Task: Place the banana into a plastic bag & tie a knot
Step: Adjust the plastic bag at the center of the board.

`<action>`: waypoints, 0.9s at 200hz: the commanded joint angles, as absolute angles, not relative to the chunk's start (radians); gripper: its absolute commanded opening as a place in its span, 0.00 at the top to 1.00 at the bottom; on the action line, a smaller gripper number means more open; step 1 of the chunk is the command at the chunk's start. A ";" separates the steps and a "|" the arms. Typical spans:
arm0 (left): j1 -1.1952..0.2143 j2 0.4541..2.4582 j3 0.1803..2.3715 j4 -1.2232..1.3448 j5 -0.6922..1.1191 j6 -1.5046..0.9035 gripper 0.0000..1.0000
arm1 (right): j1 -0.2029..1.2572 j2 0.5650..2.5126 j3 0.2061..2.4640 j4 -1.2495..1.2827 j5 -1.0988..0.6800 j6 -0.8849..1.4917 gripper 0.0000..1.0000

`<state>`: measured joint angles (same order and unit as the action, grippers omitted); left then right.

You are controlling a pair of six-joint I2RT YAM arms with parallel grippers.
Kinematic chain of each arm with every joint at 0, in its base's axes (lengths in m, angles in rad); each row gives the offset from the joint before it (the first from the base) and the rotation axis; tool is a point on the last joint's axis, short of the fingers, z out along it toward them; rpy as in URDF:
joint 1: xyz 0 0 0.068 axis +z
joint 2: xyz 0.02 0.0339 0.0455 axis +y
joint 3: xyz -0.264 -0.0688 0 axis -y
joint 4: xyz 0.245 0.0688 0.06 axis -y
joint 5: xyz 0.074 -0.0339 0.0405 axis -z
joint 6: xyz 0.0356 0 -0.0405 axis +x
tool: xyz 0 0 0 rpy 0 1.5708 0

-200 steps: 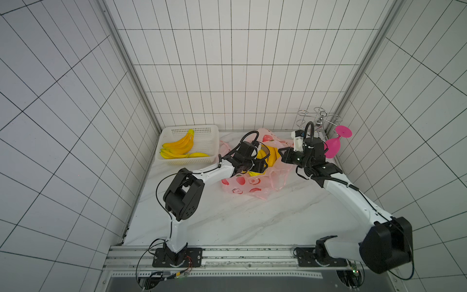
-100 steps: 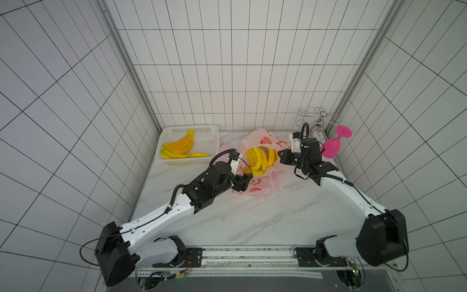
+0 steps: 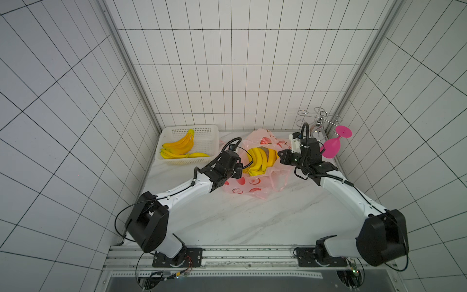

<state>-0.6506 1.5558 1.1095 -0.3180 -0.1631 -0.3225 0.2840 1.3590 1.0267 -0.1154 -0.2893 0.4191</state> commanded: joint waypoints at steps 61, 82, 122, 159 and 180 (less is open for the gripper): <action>-0.632 1.616 1.259 -0.317 -0.023 -0.384 1.00 | 0.285 1.341 1.121 -0.168 -0.237 0.379 0.94; -0.632 1.614 1.301 -0.319 -0.009 -0.414 1.00 | 0.285 1.313 1.126 -0.208 -0.175 0.372 0.60; -0.637 1.645 1.389 -0.340 0.005 -0.429 1.00 | 0.288 1.219 1.106 -0.303 -0.040 0.370 0.08; -0.638 1.678 1.436 -0.351 0.003 -0.420 1.00 | 0.294 1.053 0.968 -0.369 -0.012 0.433 0.05; -0.638 1.687 1.446 -0.354 -0.007 -0.410 1.00 | 0.305 0.963 0.916 -0.414 0.009 0.453 0.05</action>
